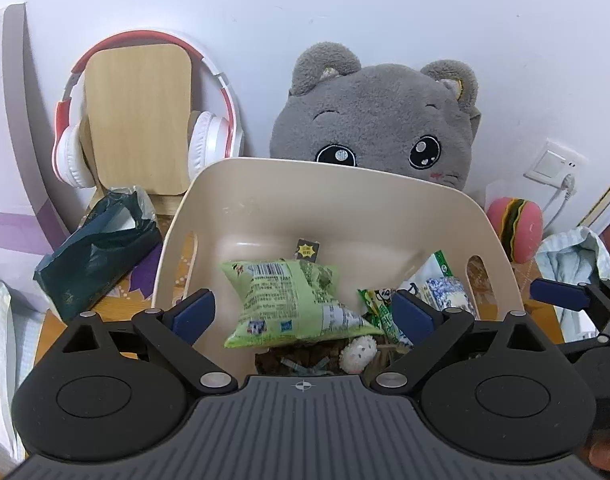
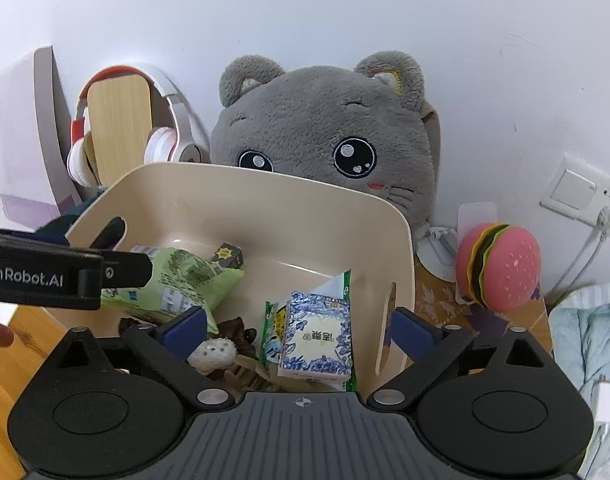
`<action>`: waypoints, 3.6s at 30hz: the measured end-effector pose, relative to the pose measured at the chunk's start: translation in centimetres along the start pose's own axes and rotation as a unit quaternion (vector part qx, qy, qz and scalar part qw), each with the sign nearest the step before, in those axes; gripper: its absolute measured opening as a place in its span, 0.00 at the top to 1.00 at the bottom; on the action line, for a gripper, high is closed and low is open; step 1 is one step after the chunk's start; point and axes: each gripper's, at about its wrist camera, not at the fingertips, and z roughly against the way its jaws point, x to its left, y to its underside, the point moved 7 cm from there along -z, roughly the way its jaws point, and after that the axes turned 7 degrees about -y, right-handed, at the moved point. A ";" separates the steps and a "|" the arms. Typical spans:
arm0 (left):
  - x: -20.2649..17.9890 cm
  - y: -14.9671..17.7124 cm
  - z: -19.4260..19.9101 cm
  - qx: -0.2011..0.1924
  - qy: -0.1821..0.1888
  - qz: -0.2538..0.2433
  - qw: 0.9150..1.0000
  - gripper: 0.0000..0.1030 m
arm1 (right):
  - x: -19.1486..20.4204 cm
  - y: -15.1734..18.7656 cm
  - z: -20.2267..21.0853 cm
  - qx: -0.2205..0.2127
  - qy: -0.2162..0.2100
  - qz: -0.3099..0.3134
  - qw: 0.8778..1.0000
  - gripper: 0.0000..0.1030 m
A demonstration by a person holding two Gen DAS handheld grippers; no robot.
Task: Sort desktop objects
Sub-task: 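Carry both items over the beige basket and open both tools to drop them, then move both tools back over the table toward the tissue pack and bread bag, then grasp the bear tissue pack with the left tool while the right tool grasps the white bread bag, then carry both items over the beige basket and open both tools to drop them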
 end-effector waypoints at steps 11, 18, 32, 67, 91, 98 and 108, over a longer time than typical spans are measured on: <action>1.4 2.8 3.3 0.013 0.011 -0.005 1.000 0.05 | -0.8 2.0 3.0 -0.003 0.010 -0.023 1.000 0.00; 1.7 5.3 5.7 0.001 0.009 -0.033 0.999 0.04 | -0.8 5.2 5.2 0.008 0.007 -0.041 0.999 0.00; 1.5 11.5 7.7 0.036 0.021 -0.055 0.998 0.04 | 0.4 11.8 7.4 0.037 0.006 -0.052 0.998 0.00; 1.0 21.1 -0.1 0.164 -0.016 -0.123 0.979 0.04 | 3.3 18.9 0.6 0.156 0.002 0.002 0.988 0.19; 2.4 21.1 1.0 0.143 -0.009 -0.115 0.983 0.55 | 1.7 20.4 3.0 0.151 -0.020 -0.031 0.988 0.75; 3.4 20.5 2.2 0.131 -0.013 -0.116 0.985 0.55 | 1.8 19.7 5.3 0.131 -0.025 -0.042 0.990 0.75; 5.5 18.8 4.0 0.104 -0.020 -0.106 0.989 0.55 | 2.2 17.8 8.1 0.099 -0.036 -0.046 0.993 0.75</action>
